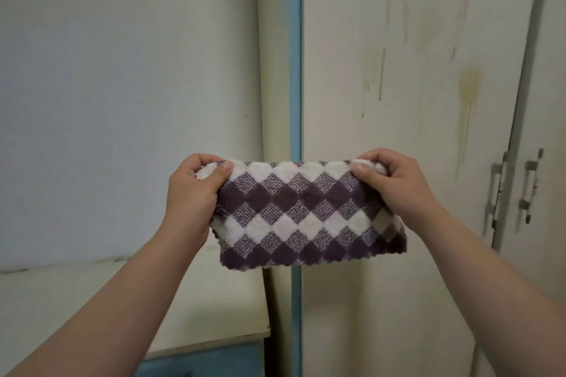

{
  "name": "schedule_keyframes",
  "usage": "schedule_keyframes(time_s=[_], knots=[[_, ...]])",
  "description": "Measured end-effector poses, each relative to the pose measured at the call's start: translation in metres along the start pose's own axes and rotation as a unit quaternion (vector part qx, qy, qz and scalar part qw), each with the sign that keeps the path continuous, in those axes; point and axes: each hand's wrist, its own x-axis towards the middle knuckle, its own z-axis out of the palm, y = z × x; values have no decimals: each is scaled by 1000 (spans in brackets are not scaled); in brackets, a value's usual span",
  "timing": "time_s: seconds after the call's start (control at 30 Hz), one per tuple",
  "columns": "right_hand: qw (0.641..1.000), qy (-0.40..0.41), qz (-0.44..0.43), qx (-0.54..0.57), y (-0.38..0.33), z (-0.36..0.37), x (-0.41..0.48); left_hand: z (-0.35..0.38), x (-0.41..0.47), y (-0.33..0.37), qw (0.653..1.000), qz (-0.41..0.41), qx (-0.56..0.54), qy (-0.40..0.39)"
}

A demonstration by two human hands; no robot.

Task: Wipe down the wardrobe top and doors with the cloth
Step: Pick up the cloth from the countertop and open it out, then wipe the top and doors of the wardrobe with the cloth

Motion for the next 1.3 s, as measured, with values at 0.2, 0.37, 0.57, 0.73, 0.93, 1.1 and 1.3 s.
schedule_keyframes(time_s=[0.2, 0.37, 0.57, 0.73, 0.93, 1.1, 1.3], knots=[[993, -84, 0, -80, 29, -104, 36, 83, -18, 12, 999, 9, 36, -9], [981, -124, -46, -139, 50, -161, 65, 137, -26, 17, 994, 42, 94, 28], [973, -164, -114, -120, 62, -195, 91, 167, -25, 23, 961, 96, 251, 59], [903, -78, -281, -315, 73, -185, 106, 175, -15, 26, 845, 251, 459, 113], [784, 63, -445, -429, 101, -160, 114, 177, 8, 6, 587, 468, 648, 127], [694, 190, -433, -542, 108, -150, 103, 181, 8, -3, 538, 470, 684, 146], [841, 146, -246, -459, 102, -107, 77, 215, -21, -20, 740, 194, 641, 63]])
